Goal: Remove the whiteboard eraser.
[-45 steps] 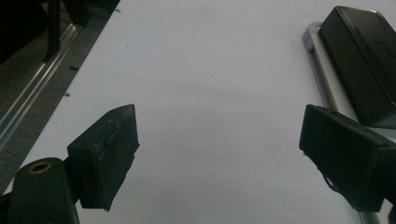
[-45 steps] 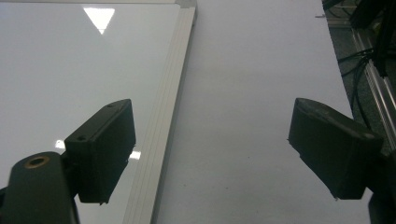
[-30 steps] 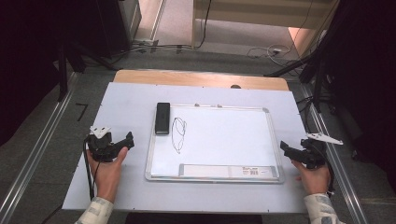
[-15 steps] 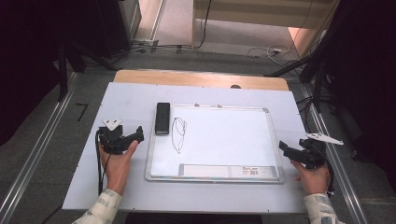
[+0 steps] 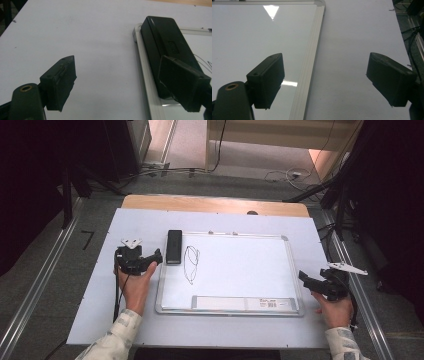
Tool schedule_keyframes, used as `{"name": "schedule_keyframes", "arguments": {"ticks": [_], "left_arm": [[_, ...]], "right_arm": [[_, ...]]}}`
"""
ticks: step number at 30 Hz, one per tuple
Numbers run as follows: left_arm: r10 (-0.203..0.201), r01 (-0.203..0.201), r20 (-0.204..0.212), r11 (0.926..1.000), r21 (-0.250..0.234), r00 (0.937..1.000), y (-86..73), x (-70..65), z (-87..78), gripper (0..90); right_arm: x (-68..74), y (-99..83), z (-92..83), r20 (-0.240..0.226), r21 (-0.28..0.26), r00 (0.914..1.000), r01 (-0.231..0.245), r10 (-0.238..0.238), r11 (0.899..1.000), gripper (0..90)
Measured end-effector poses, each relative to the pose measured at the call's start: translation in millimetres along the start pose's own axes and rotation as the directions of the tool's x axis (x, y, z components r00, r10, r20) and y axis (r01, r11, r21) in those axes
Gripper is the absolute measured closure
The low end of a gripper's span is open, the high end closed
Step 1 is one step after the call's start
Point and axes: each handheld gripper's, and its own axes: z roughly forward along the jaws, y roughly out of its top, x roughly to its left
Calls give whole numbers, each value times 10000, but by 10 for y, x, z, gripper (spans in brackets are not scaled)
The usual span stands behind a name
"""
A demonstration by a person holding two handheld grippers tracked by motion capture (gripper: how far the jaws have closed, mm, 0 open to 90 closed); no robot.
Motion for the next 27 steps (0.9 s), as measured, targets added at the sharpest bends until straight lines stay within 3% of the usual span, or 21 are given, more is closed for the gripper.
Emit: {"name": "schedule_keyframes", "arguments": {"ticks": [8,14,27], "left_arm": [[354,-358,105,9986,380,9993,79,-213,169,153],[582,-585,110,9977,335,9982,153,-359,258,169],[648,-651,293,9978,112,9975,247,-523,488,231]], "right_arm": [[4,1,11,-15,31,10000,20,-20,10000,134],[6,2,13,-41,26,10000,3,-2,10000,134],[3,4,13,-80,-1,10000,-58,58,10000,135]]}}
